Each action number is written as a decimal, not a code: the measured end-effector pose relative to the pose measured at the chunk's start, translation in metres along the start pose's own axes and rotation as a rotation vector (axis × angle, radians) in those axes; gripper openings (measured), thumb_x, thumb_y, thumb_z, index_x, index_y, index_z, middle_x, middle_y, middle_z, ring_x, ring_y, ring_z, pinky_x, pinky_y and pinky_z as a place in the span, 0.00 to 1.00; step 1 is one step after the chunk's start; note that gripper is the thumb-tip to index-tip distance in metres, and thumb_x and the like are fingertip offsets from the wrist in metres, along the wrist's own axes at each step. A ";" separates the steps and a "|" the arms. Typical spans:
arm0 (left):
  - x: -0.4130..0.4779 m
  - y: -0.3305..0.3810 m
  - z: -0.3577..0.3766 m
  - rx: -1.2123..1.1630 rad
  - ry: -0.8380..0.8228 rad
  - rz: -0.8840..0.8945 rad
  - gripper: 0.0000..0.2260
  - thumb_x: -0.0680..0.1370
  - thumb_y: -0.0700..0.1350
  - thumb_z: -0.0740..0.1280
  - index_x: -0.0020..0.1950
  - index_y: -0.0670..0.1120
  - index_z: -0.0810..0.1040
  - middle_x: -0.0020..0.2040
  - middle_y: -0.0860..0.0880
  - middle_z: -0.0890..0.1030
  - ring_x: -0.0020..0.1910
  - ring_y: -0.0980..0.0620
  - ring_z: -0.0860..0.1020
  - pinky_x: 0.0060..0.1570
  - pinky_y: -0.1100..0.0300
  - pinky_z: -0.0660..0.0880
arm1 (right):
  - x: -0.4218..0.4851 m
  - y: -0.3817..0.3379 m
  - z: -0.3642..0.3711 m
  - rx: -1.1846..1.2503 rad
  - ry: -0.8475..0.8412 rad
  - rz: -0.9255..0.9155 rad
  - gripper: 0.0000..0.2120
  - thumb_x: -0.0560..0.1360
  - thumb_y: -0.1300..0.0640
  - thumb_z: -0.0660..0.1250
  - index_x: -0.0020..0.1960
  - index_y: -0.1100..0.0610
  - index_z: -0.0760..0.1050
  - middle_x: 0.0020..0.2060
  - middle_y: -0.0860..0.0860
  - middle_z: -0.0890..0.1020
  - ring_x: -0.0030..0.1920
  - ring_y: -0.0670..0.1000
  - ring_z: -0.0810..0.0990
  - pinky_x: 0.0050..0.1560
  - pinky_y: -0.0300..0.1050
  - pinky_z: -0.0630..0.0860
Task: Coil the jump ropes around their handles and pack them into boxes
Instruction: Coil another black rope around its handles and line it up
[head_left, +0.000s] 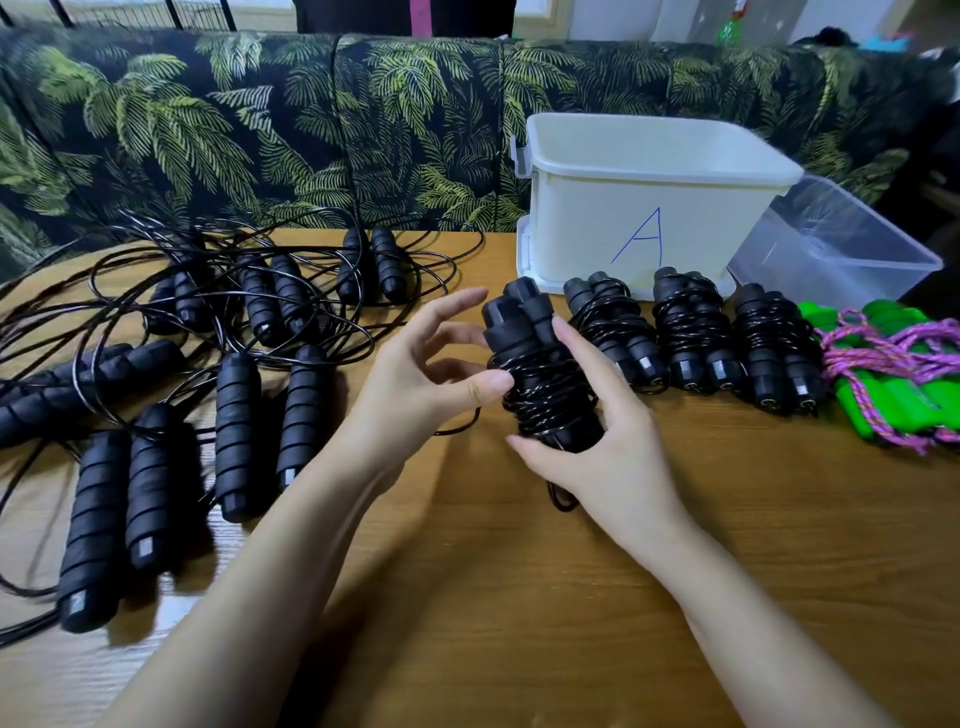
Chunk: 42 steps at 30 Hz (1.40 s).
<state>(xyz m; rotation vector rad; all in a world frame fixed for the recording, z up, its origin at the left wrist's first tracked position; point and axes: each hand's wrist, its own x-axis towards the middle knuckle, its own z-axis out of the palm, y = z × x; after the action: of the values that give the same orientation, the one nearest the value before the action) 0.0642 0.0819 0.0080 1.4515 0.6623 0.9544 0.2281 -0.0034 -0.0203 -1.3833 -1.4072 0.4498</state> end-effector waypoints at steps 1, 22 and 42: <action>0.001 0.000 -0.002 0.001 -0.021 -0.017 0.35 0.66 0.42 0.77 0.71 0.51 0.71 0.53 0.54 0.83 0.47 0.52 0.81 0.50 0.60 0.78 | 0.000 -0.002 -0.001 0.050 -0.022 0.005 0.43 0.63 0.54 0.77 0.75 0.47 0.67 0.69 0.43 0.73 0.70 0.47 0.72 0.70 0.53 0.70; -0.003 0.001 0.006 0.017 0.082 -0.042 0.28 0.66 0.44 0.76 0.66 0.51 0.75 0.50 0.53 0.86 0.50 0.55 0.83 0.47 0.64 0.77 | -0.001 -0.002 -0.003 -0.026 -0.202 -0.103 0.42 0.72 0.59 0.75 0.78 0.40 0.56 0.73 0.38 0.68 0.72 0.38 0.66 0.69 0.31 0.62; -0.001 -0.013 0.001 0.823 0.289 0.590 0.29 0.74 0.59 0.72 0.70 0.45 0.75 0.66 0.49 0.78 0.62 0.51 0.78 0.62 0.50 0.74 | 0.005 0.010 -0.016 -0.287 -0.044 -0.015 0.33 0.77 0.56 0.70 0.72 0.29 0.60 0.73 0.44 0.69 0.73 0.44 0.67 0.68 0.42 0.67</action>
<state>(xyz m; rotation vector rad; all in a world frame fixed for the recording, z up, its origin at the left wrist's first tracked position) 0.0666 0.0821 -0.0048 2.3417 0.9219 1.4592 0.2474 -0.0027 -0.0211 -1.5983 -1.5619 0.2762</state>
